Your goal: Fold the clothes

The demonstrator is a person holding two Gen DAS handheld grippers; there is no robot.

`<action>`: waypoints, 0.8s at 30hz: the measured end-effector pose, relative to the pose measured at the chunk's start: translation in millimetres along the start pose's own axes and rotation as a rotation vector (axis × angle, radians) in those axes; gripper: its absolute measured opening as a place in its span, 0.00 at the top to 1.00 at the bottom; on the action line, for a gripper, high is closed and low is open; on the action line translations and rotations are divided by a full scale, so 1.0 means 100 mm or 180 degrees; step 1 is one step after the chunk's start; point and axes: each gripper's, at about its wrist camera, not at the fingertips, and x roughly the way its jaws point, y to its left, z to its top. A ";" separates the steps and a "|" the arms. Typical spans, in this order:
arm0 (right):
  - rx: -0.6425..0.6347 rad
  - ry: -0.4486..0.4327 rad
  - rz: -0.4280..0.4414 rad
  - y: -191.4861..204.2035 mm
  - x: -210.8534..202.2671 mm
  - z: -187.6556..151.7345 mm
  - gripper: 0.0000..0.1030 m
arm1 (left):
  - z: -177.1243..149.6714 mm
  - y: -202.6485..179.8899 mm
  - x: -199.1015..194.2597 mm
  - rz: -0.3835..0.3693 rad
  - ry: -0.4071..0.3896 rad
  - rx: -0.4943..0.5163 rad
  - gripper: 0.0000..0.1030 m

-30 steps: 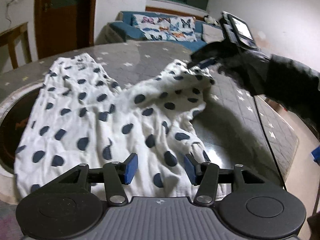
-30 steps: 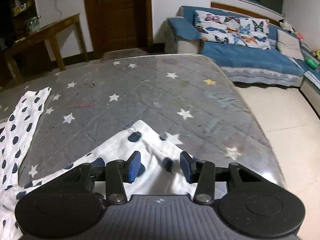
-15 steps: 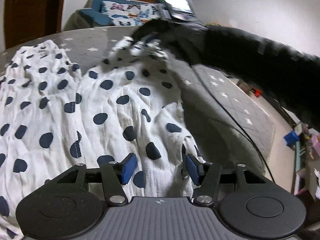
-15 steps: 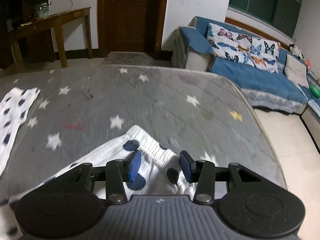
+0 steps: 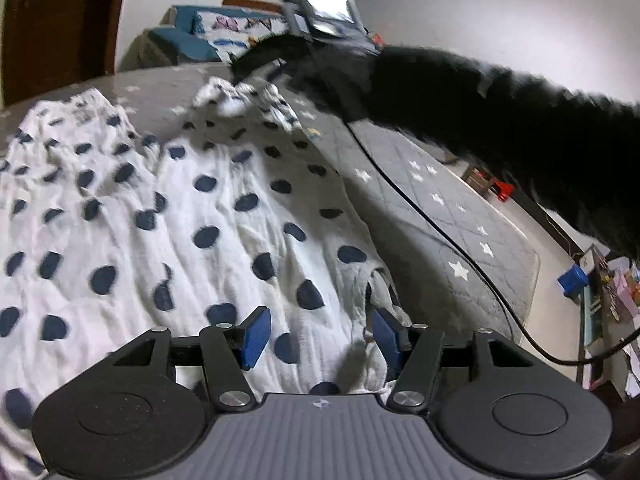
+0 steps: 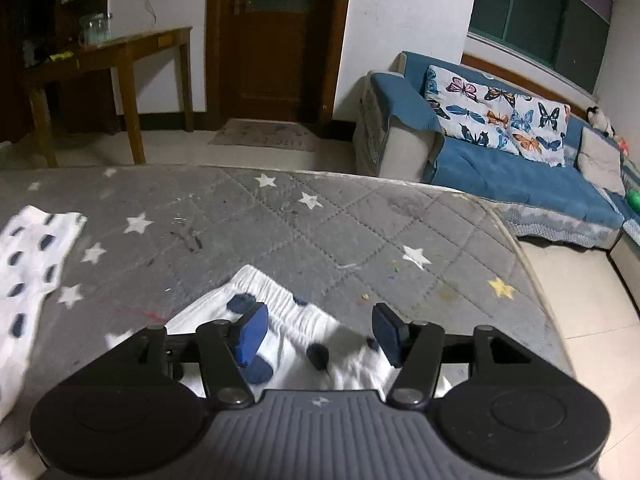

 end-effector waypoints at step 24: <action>-0.0068 0.0046 0.0425 0.03 -0.20 -0.45 0.43 | -0.14 -0.21 0.08 -0.0171 0.0107 0.0230 0.44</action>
